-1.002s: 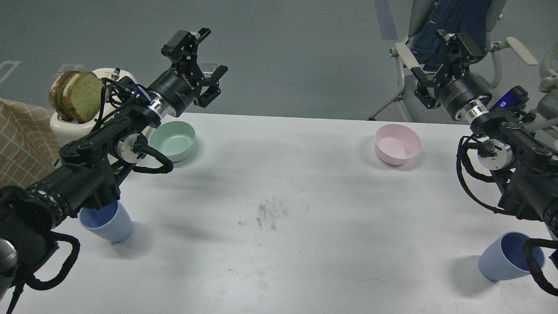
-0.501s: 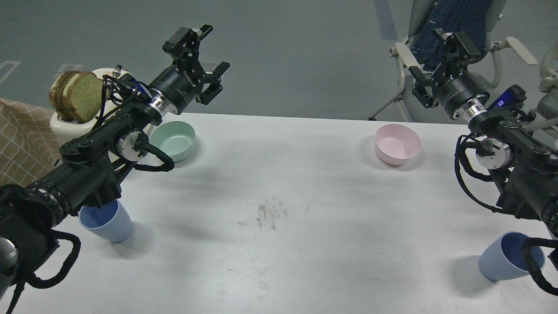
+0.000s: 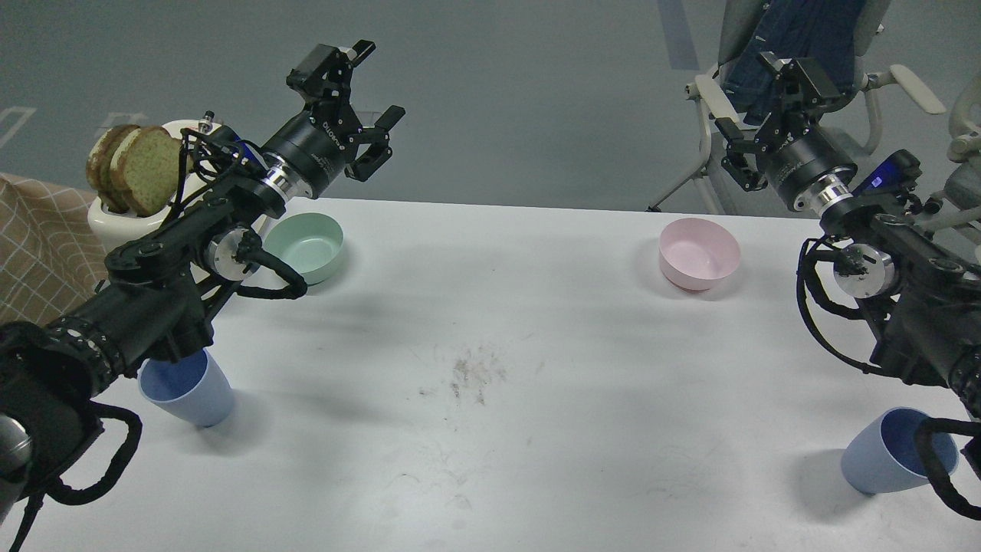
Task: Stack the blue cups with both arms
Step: 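Lower the left gripper toward the blue cup nearest the left arm, then grasp the blue cup nearest the left arm with the left gripper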
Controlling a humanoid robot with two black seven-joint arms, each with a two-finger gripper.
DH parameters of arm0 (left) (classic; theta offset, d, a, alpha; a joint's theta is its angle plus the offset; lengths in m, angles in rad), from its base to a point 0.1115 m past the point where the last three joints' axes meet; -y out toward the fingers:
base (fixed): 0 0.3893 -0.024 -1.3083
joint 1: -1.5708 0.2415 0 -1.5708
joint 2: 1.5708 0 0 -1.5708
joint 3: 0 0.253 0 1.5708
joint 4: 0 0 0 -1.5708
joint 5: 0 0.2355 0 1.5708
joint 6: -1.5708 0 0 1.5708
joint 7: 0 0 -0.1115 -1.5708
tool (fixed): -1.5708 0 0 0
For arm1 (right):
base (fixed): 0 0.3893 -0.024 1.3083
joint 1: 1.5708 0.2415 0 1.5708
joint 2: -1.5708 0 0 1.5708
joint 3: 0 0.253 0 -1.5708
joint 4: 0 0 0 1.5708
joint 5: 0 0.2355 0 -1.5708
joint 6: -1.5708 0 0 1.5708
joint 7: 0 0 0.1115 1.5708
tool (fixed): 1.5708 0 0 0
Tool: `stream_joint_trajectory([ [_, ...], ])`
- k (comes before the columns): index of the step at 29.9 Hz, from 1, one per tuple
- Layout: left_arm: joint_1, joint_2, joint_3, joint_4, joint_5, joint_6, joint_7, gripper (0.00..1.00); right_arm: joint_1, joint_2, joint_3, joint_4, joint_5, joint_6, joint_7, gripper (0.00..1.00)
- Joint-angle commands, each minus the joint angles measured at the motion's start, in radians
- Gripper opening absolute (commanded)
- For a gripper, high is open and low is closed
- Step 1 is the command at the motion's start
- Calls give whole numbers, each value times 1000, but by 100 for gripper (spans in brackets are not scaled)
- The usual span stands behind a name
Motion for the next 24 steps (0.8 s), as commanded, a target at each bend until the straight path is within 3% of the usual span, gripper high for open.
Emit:
stream_joint_trajectory([
  [1,-3,1,0,-2,2,0,0,95,0,0,-1,0,0,0,0,100],
  [10,-18,10,1,-6,14,0,0,95,1,-2,-1,2,0,0,0,100],
  [14,-41,76,1,-75,165,0,-1,95,1,-6,-1,3,0,0,0,100],
  [20,-27,336,0,-380,546,0,-3,95,1,-8,-1,6,0,0,0,100],
  [24,38,592,-2,-630,835,0,-19,95,1,-8,-1,8,0,0,0,100],
])
